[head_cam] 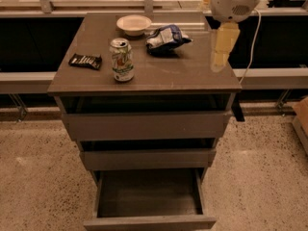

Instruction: Place blue chip bag into bottom drawer

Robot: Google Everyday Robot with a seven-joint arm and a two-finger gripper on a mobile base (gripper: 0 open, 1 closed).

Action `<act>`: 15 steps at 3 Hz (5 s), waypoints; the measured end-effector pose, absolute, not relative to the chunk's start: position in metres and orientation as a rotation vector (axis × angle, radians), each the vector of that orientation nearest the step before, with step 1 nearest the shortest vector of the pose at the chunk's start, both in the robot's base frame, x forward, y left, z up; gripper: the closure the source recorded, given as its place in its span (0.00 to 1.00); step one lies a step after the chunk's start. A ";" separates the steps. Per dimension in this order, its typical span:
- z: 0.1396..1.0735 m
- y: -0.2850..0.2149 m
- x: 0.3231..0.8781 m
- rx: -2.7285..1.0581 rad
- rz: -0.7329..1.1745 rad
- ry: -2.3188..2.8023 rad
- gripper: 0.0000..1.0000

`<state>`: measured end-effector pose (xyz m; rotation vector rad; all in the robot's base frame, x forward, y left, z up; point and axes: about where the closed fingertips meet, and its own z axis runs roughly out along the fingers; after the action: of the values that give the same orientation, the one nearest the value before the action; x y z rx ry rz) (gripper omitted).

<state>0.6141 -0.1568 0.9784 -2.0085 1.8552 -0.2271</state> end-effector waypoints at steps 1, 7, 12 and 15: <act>0.961 -0.127 0.684 -2.034 -0.209 1.814 0.00; 0.874 -0.098 0.813 -1.874 -0.142 1.730 0.92; 1.002 -0.207 0.552 -1.435 0.108 1.617 1.00; 0.846 -0.257 0.498 -1.386 0.202 1.903 1.00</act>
Offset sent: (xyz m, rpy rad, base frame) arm 0.1932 0.0692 -0.0330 0.1255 -0.1749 0.0771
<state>0.4980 -0.2566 0.8458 -1.3856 1.9031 0.2025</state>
